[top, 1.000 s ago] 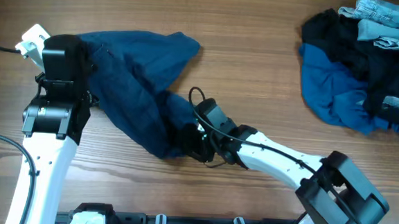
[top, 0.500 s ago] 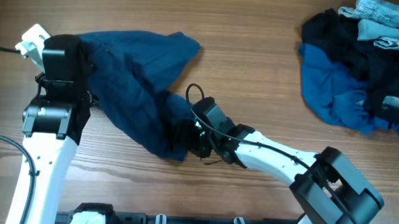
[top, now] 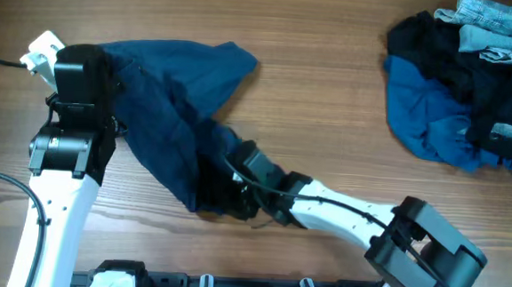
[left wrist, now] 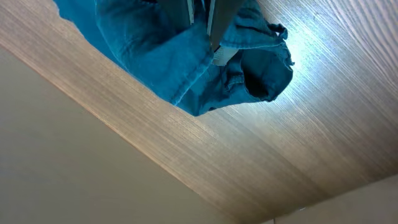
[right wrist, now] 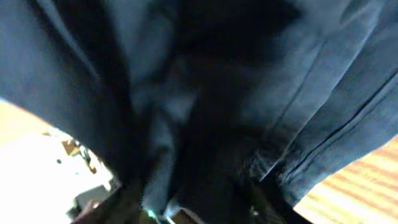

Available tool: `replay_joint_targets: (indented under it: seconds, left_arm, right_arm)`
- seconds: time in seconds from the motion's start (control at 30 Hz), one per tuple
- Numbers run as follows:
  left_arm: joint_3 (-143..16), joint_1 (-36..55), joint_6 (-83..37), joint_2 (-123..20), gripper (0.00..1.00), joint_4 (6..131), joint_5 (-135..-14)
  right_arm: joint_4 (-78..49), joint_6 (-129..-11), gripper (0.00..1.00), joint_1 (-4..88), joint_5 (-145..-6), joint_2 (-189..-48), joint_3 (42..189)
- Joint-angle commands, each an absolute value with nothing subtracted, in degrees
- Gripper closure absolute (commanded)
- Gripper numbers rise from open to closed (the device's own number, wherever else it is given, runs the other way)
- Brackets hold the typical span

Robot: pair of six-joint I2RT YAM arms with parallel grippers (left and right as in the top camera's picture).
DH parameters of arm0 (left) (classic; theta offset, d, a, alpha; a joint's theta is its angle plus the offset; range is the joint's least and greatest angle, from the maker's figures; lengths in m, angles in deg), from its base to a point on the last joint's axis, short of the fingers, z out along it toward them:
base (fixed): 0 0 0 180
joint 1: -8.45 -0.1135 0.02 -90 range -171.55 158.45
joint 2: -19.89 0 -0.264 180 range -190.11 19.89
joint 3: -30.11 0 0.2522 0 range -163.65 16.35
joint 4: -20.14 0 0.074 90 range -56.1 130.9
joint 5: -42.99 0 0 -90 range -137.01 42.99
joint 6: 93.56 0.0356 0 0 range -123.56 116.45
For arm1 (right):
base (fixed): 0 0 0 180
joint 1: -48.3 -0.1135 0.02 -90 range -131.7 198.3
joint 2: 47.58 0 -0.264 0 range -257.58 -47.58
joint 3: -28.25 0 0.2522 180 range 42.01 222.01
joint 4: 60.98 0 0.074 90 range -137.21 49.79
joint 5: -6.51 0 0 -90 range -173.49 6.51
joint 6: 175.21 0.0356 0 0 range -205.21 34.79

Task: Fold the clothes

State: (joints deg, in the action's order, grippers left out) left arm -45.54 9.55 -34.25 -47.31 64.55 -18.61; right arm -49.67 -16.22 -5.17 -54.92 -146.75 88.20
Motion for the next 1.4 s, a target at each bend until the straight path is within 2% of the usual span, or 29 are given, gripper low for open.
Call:
replay_joint_targets:
  seconds: [0.0, 0.07, 0.13, 0.17, 0.27, 0.37, 0.5, 0.63, 0.73, 0.87, 1.0, 1.17, 1.37]
  left_arm:
    - [-46.3, 9.2, -34.4, -47.4, 0.96, 64.3, -18.9]
    - [-46.3, 9.2, -34.4, -47.4, 0.96, 64.3, -18.9]
    - [-46.3, 9.2, -34.4, -47.4, 0.96, 64.3, -18.9]
    - [-46.3, 9.2, -34.4, -47.4, 0.96, 64.3, -18.9]
    - [-46.3, 9.2, -34.4, -47.4, 0.96, 64.2, -18.9]
    - [-46.3, 9.2, -34.1, -47.1, 0.96, 62.9, -18.9]
    - [-46.4, 9.2, -33.7, -44.3, 0.96, 58.6, -18.9]
    - [-46.4, 9.2, -33.8, -40.7, 0.96, 55.1, -18.9]
    - [-46.4, 9.2, -34.0, -38.2, 0.96, 53.6, -18.9]
    - [-46.4, 9.6, -34.0, -34.1, 0.96, 51.1, -25.6]
    - [-46.4, 11.2, -35.7, -29.0, 0.96, 46.1, -34.9]
    - [-46.4, 13.5, -43.6, -22.6, 0.96, 42.5, -41.7]
    - [-46.4, 14.0, -49.1, -16.0, 0.96, 41.6, -44.3]
  right_arm:
    - [-50.0, -15.6, 0.56, -6.9, -51.7, -147.6, 87.6]
    - [-50.1, -16.0, 0.69, -7.0, -51.8, -147.6, 87.6]
    - [-51.1, -17.9, 0.91, -7.0, -51.9, -147.6, 87.6]
    - [-52.3, -20.6, 0.96, -6.8, -51.9, -147.5, 87.7]
    - [-53.6, -26.2, 0.96, -4.2, -51.9, -146.2, 88.3]
    - [-48.6, -31.2, 0.96, 1.9, -51.9, -143.0, 89.0]
    - [-39.6, -42.2, 0.96, 14.8, -49.8, -137.5, 93.6]
    - [-27.8, -55.4, 0.96, 27.6, -44.8, -135.9, 105.3]
    - [-12.1, -68.1, 0.96, 33.5, -46.3, -136.0, 120.9]
    - [2.5, -77.6, 0.96, 34.8, -55.8, -136.0, 139.6]
    - [10.0, -80.4, 0.96, 34.9, -60.0, -135.9, 152.5]
    - [16.0, -81.4, 0.96, 36.8, -60.6, -135.0, 157.8]
    - [22.9, -82.1, 0.96, 42.3, -60.8, -131.5, 162.8]
